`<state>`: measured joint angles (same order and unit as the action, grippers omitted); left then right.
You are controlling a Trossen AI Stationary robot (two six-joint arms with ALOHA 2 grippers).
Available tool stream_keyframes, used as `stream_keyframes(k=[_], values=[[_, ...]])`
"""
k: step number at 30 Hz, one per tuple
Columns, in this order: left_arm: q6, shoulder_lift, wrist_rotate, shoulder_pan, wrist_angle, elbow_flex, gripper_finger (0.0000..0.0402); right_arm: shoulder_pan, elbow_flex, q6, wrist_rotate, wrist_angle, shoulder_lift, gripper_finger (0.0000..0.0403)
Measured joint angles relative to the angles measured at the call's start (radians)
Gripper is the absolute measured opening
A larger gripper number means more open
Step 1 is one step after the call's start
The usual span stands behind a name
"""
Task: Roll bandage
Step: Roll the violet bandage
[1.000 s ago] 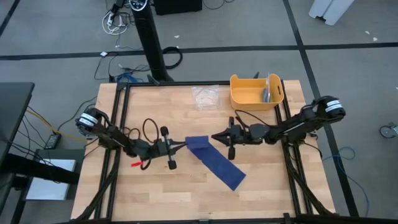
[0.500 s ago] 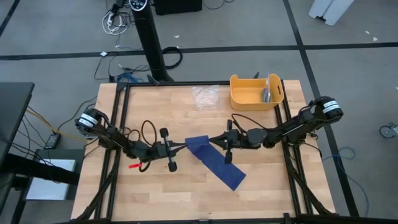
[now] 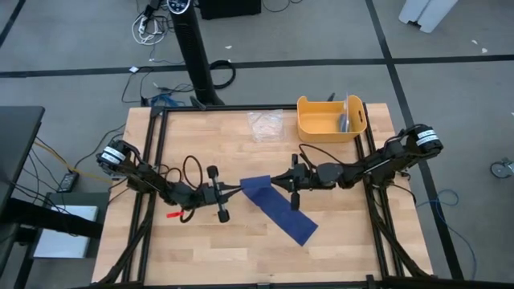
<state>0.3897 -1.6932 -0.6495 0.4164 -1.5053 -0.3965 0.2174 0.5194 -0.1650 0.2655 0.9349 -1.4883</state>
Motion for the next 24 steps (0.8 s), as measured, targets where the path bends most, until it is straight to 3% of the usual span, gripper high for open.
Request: stream_keyframes(k=[5,16,24], values=[[-0.007,0.0,0.001,0.001,0.006,0.0,0.0005,-0.014,0.0,-0.001,-0.105,0.017,0.0,0.0008],[-0.171,0.0,0.04,0.0,0.014,0.0,0.0009,-0.029,0.0,-0.003,-0.166,0.015,0.0,0.0057],[-0.328,0.0,0.042,-0.003,0.019,-0.002,0.005,-0.018,0.002,0.139,-0.188,0.016,0.0,0.0018]])
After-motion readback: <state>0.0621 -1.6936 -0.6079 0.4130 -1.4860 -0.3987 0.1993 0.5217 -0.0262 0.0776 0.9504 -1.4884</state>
